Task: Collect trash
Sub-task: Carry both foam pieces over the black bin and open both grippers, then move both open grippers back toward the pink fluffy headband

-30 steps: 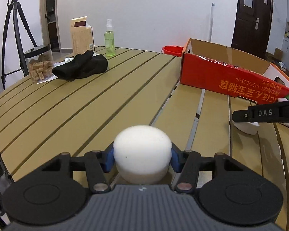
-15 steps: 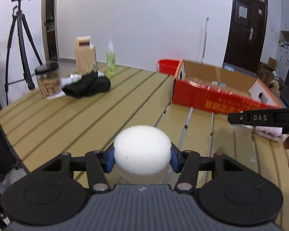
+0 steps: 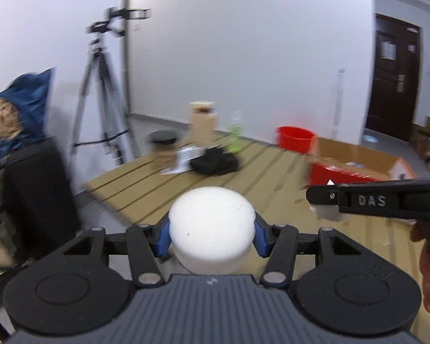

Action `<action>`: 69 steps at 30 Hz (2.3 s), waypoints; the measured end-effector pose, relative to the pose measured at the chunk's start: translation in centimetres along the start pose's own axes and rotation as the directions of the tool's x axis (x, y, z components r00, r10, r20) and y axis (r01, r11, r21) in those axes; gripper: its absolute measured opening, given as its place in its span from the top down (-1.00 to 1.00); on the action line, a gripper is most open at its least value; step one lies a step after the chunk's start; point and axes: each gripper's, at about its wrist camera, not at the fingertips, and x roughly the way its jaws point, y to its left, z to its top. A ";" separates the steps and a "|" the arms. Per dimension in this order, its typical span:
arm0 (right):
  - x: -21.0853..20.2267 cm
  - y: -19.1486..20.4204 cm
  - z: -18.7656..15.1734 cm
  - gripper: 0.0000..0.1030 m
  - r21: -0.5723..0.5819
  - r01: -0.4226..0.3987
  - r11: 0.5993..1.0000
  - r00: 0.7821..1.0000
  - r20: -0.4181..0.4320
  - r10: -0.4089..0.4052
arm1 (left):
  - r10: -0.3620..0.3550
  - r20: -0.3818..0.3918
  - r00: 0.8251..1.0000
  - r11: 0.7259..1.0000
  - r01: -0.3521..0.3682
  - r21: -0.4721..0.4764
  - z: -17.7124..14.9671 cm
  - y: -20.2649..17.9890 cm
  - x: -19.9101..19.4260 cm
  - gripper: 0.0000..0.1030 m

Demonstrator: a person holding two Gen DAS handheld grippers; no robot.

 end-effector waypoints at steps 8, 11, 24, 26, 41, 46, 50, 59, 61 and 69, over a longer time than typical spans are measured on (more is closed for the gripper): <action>4.9 11.7 -7.6 0.45 -0.076 -0.291 0.954 0.922 -0.289 0.258 | 0.127 -0.264 0.956 0.983 -0.157 -0.097 -9.0 11.5 0.9 -0.08; 7.9 14.8 -11.4 0.43 -0.140 -0.282 0.949 0.877 -0.438 0.197 | 0.109 -0.426 0.898 0.980 -0.168 -0.104 -13.5 13.2 3.9 -0.08; 15.8 15.1 -23.0 0.40 -0.190 -0.188 0.963 0.711 -0.703 0.000 | -0.034 -0.678 0.734 0.985 -0.091 -0.147 -20.7 12.8 10.1 -0.09; 16.1 14.9 -23.0 0.38 -0.191 -0.184 0.964 0.708 -0.706 -0.005 | -0.029 -0.697 0.717 0.987 -0.091 -0.135 -21.1 12.3 10.9 -0.11; 17.8 12.2 -23.2 -0.10 -0.160 -0.136 0.978 0.722 -0.691 -0.013 | -0.029 -0.718 0.695 0.972 -0.148 -0.182 -21.3 13.3 11.6 -0.67; 17.7 12.5 -23.1 -0.12 -0.163 -0.131 0.978 0.725 -0.689 -0.017 | -0.035 -0.713 0.701 0.968 -0.153 -0.197 -21.1 13.7 11.4 -0.68; 16.1 13.1 -22.3 -0.11 -0.151 -0.144 0.978 0.756 -0.655 0.010 | -0.029 -0.638 0.770 0.967 -0.141 -0.214 -19.1 13.8 9.1 -0.67; 4.1 10.7 -14.4 -0.11 -0.100 -0.193 0.976 0.927 -0.346 0.148 | -0.012 -0.197 0.980 0.983 -0.024 -0.181 -8.4 8.5 -0.3 -0.71; 0.3 8.0 -11.7 -0.12 -0.070 -0.168 0.983 0.964 -0.220 0.149 | -0.053 -0.078 0.996 0.991 0.042 -0.131 -6.1 5.1 -1.2 -0.79; -14.2 -8.3 -6.1 -0.49 0.131 0.207 0.970 0.947 0.222 -0.232 | -0.380 0.040 0.924 0.924 0.381 -0.024 0.8 -12.5 4.0 -0.83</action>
